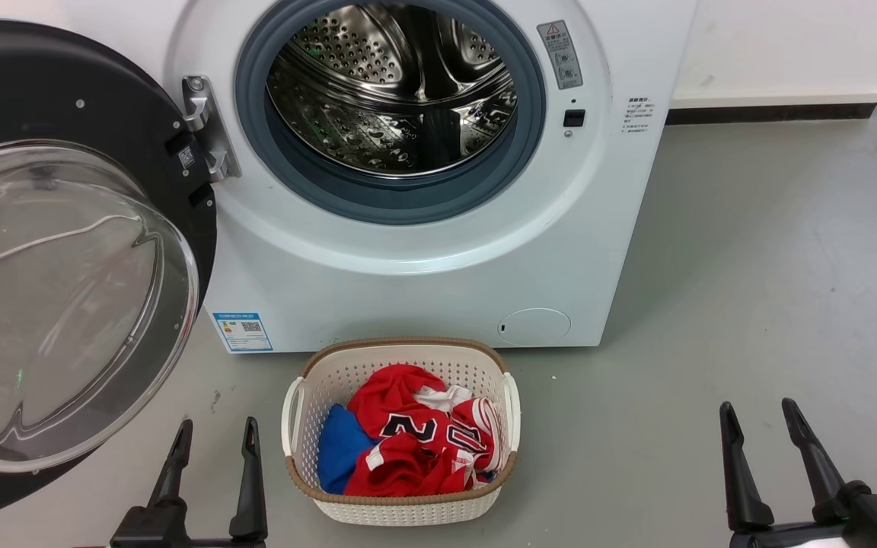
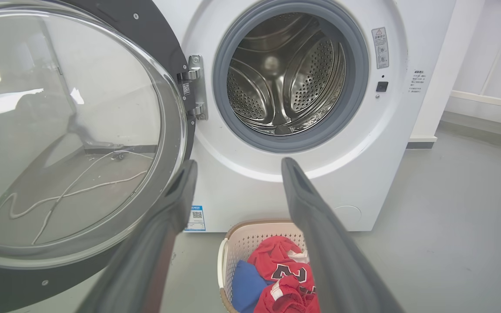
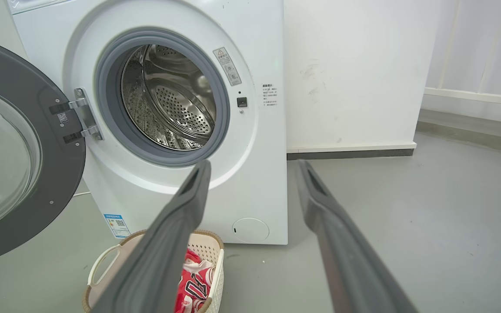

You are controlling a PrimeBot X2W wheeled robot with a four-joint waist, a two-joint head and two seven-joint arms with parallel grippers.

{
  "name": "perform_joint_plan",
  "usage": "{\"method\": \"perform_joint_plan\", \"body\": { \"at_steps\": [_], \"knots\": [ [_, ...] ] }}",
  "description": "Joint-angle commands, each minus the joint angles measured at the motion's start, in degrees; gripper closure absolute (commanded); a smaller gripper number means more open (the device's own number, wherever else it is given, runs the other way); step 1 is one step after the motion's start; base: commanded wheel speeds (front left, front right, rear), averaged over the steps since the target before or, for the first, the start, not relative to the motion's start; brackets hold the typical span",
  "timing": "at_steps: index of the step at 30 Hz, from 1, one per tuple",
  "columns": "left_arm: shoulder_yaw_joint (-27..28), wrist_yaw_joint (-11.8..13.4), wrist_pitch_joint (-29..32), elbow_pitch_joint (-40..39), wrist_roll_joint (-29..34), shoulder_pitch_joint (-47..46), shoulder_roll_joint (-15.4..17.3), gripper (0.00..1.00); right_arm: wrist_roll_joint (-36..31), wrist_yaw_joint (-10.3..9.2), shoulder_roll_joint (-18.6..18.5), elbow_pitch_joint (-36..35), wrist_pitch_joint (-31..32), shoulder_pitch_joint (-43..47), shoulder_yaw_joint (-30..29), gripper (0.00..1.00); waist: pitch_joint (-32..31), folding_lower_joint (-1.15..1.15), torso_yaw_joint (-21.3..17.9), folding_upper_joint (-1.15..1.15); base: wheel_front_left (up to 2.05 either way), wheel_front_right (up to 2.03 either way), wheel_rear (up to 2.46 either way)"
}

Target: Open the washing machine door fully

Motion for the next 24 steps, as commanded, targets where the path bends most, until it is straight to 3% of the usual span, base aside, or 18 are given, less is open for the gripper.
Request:
{"method": "perform_joint_plan", "body": {
  "at_steps": [1, 2, 9, 24],
  "knots": [
    [0.1, 0.2, 0.1, 0.1, 0.3, -0.5, 0.0, 0.0, 0.1, -0.02, 0.2, 0.0, -0.1, 0.3, 0.0, 0.0, 0.0, 0.0, 0.0, 0.0, 0.0, 0.0, 0.0],
    [0.0, 0.1, 0.0, 0.1, 0.0, 0.0, 0.0, 1.0, 0.1, 0.0, 0.0, 0.1, 0.0, 0.0, 0.1, 1.0, -0.1, 0.0, 0.0, 0.0, 0.0, 0.0, 0.0],
    [-0.3, 0.0, 0.2, 3.5, -0.9, 0.3, -0.1, 1.0, 1.1, 0.0, 0.0, 3.0, 0.2, 0.1, 0.2, 1.0, -0.1, 0.0, 0.0, 0.0, 0.0, 0.0, 0.0],
    [0.9, -1.4, 4.5, 5.5, -18.2, -2.9, -0.1, 1.0, 19.0, 0.0, -1.1, 5.4, 3.4, -3.2, 0.4, 1.0, 0.1, 0.0, 0.2, 0.0, 0.0, 0.0, 0.0]
  ]
}}
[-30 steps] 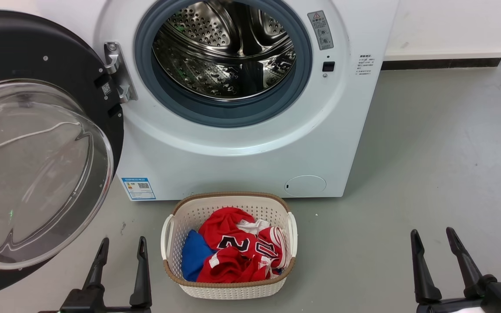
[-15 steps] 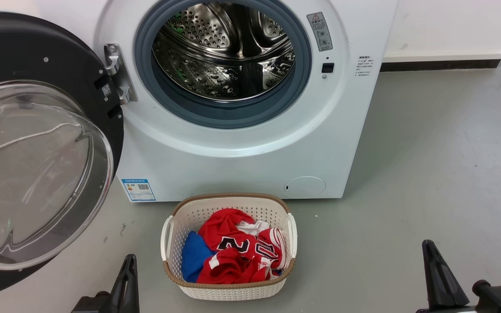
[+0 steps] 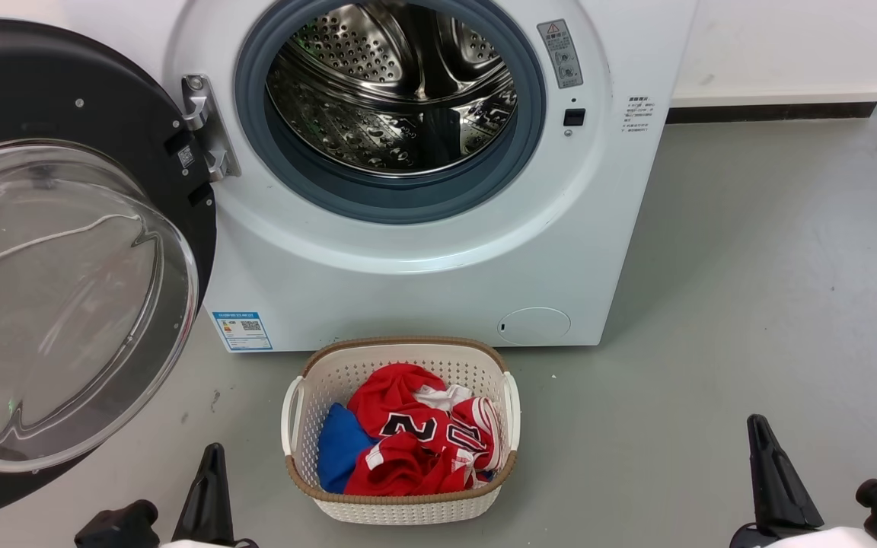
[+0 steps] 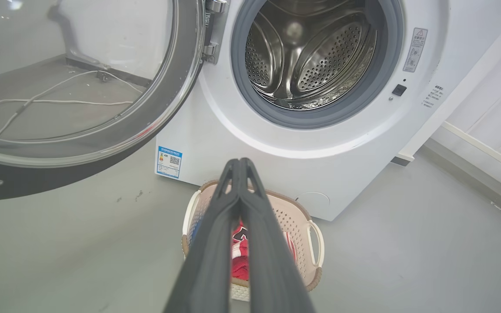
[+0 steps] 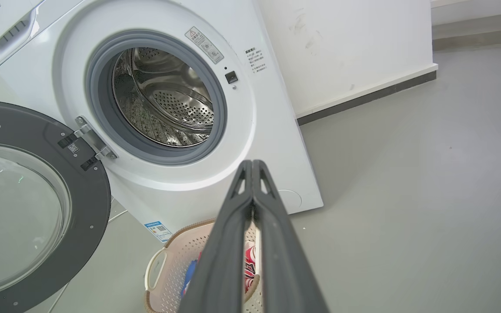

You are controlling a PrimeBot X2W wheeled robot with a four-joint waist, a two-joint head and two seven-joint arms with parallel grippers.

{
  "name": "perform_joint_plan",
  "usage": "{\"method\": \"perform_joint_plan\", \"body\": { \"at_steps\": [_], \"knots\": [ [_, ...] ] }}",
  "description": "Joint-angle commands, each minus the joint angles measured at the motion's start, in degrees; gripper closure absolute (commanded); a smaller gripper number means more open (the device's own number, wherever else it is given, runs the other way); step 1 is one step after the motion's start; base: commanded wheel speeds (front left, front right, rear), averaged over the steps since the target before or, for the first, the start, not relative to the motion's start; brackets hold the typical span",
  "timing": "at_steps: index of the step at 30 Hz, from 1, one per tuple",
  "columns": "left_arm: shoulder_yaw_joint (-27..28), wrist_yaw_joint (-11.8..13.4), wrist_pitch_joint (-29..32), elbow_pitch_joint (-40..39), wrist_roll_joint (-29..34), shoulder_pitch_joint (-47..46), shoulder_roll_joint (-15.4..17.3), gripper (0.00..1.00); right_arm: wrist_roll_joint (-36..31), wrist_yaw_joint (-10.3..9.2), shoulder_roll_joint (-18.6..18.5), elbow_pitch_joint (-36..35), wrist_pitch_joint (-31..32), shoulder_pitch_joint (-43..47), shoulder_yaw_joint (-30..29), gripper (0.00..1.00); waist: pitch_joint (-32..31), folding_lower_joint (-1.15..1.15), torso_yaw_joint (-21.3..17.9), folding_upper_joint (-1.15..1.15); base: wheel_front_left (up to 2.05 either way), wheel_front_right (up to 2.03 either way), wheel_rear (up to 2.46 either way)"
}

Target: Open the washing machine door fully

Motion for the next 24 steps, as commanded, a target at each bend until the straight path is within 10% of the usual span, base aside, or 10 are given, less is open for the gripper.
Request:
{"method": "perform_joint_plan", "body": {
  "at_steps": [1, 24],
  "knots": [
    [0.3, -0.2, 0.5, -0.5, -2.8, -1.8, 0.0, 1.0, 3.0, 0.0, -0.6, -0.4, 0.5, -1.8, 0.0, 1.0, 0.0, 0.0, 0.0, 0.0, 0.0, 0.0, 0.0],
    [1.7, -1.9, 5.8, 1.9, -23.9, -5.6, 0.1, 1.0, 24.1, 0.0, -1.3, 2.6, 4.9, -5.8, -0.4, 1.0, 0.3, 0.0, 0.4, 0.0, 0.0, 0.0, 0.0]
  ]
}}
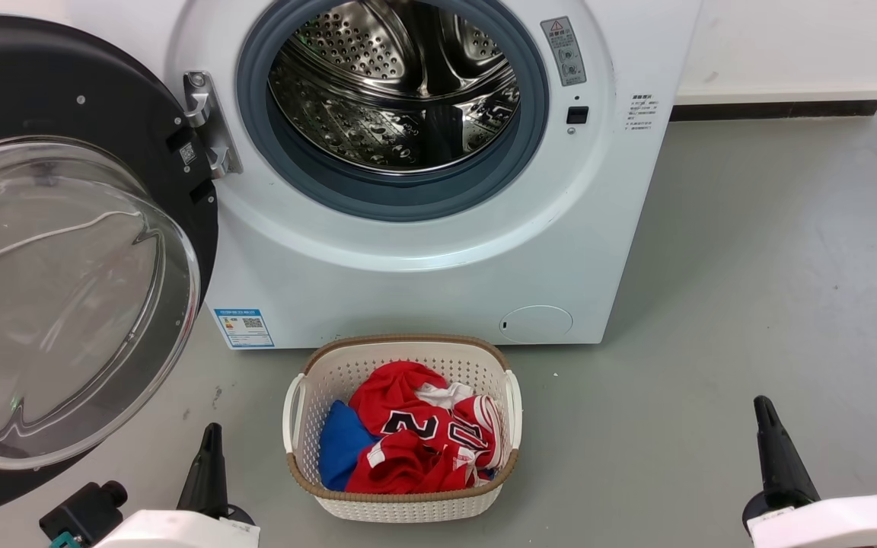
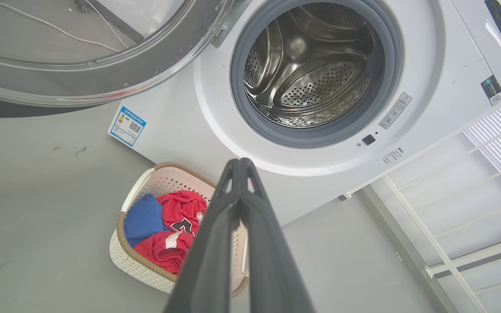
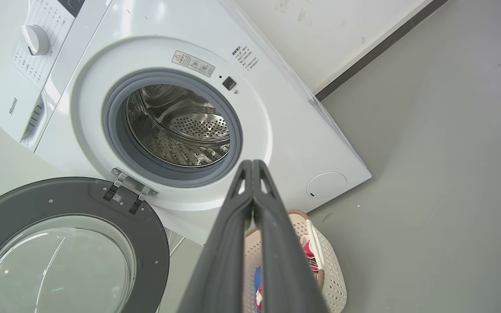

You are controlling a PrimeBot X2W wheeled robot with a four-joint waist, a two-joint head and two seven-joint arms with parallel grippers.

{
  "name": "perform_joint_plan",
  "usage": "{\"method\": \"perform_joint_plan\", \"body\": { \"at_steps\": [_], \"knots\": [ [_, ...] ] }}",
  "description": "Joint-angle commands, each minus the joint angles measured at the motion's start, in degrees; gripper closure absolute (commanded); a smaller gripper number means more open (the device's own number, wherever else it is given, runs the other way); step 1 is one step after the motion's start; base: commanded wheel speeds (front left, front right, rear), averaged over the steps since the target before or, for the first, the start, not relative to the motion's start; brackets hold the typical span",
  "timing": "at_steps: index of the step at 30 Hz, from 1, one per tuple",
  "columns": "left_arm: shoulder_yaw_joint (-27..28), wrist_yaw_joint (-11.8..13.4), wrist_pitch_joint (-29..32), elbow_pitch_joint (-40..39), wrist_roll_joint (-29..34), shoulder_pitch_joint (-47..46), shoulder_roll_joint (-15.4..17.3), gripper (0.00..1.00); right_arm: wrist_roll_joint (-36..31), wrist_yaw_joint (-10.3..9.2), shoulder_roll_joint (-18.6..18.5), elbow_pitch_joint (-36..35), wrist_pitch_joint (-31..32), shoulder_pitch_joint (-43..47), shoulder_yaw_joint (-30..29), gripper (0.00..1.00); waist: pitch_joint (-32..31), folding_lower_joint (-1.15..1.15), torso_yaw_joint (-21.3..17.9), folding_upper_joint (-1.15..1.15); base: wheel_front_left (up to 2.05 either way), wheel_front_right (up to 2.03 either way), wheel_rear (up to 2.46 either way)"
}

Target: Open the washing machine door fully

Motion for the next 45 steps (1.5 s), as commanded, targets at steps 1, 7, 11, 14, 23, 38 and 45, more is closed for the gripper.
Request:
{"method": "perform_joint_plan", "body": {
  "at_steps": [1, 7, 11, 14, 23, 38, 45],
  "knots": [
    [0.4, -0.4, 0.6, -0.4, -2.4, -1.7, 0.1, 1.0, 2.4, 0.01, -0.5, -0.4, 0.5, -2.0, -0.1, 1.0, 0.0, 0.0, 0.0, 0.0, 0.0, 0.0, 0.0],
    [0.7, -0.8, 1.7, 0.2, -7.1, -2.6, 0.1, 1.0, 7.0, 0.01, -0.6, 0.3, 1.5, -2.9, -0.3, 1.0, 0.1, 0.0, 0.1, 0.0, 0.0, 0.0, 0.0],
    [0.9, -1.0, 2.5, 0.5, -10.0, -3.1, 0.1, 1.0, 9.8, 0.01, -0.6, 0.8, 2.2, -3.3, -0.5, 1.0, 0.1, 0.0, 0.2, 0.0, 0.0, 0.0, 0.0],
    [1.0, -1.2, 3.0, 0.7, -12.2, -3.5, 0.1, 1.0, 11.9, 0.01, -0.6, 1.1, 2.7, -3.8, -0.6, 1.0, 0.2, 0.0, 0.2, 0.0, 0.0, 0.0, 0.0],
    [1.5, -1.7, 4.5, 1.5, -18.3, -4.7, 0.1, 1.0, 17.9, 0.01, -0.7, 2.0, 4.2, -4.9, -1.0, 1.0, 0.3, 0.0, 0.4, 0.0, 0.0, 0.0, 0.0],
    [2.0, -2.3, 6.6, 2.5, -26.8, -6.1, 0.1, 1.0, 26.0, 0.01, -0.6, 3.2, 6.3, -6.4, -1.6, 1.0, 0.4, 0.0, 0.6, 0.0, 0.0, 0.0, 0.0],
    [2.3, -2.6, 7.6, 2.9, -30.6, -6.8, 0.1, 1.0, 29.7, 0.01, -0.6, 3.9, 7.3, -7.3, -1.9, 1.0, 0.5, 0.0, 0.7, 0.0, 0.0, 0.0, 0.0]
  ]
}}
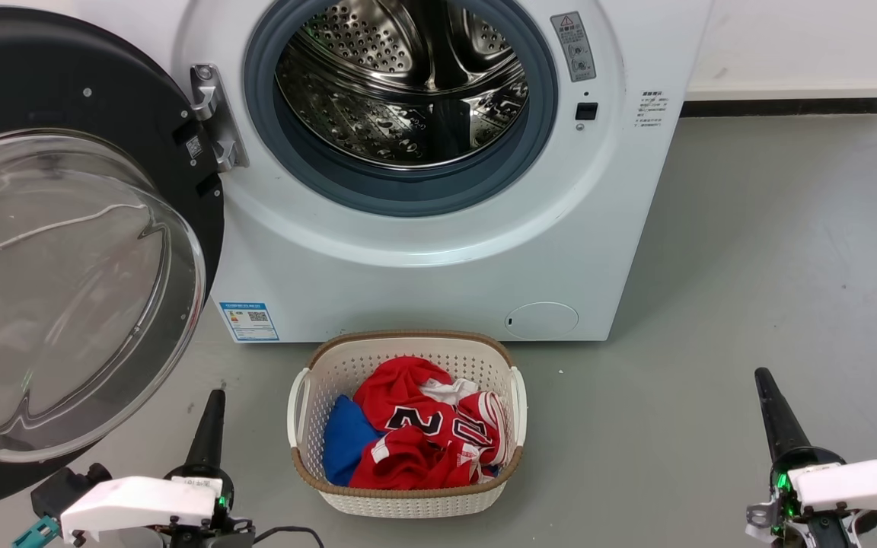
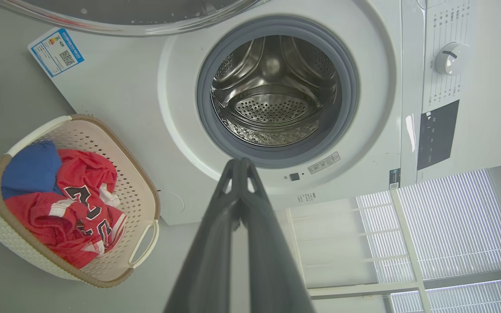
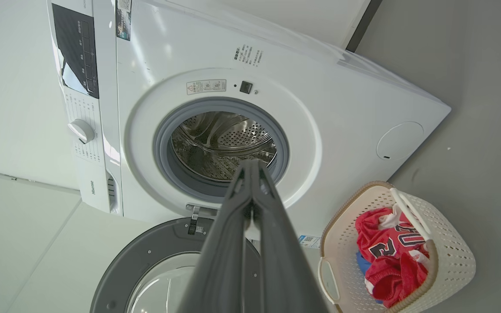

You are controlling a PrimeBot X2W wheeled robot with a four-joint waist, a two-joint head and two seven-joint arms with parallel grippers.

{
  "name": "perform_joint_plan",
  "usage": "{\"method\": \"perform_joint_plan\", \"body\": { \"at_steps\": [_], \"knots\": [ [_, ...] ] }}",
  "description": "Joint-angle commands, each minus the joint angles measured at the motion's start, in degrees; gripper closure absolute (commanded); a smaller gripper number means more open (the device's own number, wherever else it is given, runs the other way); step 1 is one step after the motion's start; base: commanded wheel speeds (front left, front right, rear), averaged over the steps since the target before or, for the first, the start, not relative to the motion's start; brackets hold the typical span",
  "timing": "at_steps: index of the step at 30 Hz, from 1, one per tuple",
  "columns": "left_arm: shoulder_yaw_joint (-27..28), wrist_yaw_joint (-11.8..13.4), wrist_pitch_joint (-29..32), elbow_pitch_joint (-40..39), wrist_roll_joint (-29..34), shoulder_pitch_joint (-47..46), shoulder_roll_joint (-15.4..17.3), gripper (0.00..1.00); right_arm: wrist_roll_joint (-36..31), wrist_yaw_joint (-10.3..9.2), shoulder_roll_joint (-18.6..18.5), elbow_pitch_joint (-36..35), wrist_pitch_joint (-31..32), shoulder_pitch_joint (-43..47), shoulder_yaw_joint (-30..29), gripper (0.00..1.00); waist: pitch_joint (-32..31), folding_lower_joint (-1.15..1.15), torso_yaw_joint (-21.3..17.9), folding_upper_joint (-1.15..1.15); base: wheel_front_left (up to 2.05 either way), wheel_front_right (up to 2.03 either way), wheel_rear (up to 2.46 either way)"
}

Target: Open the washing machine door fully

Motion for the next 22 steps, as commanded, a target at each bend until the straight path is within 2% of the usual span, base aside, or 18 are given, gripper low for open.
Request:
{"method": "perform_joint_plan", "body": {
  "at_steps": [1, 22],
  "knots": [
    [0.2, -0.2, 0.3, -0.2, -0.8, -1.1, 0.1, 1.0, 0.8, 0.01, -0.2, -0.1, 0.2, -1.4, -0.1, 1.0, 0.0, 0.0, 0.0, 0.0, 0.0, 0.0, 0.0],
    [0.9, -1.1, 2.9, 1.1, -11.1, -3.0, 0.1, 1.0, 10.5, 0.0, 0.0, 1.4, 2.9, -3.4, -1.1, 1.0, 0.2, 0.0, 0.3, 0.0, 0.0, 0.0, 0.0]
  ]
}}
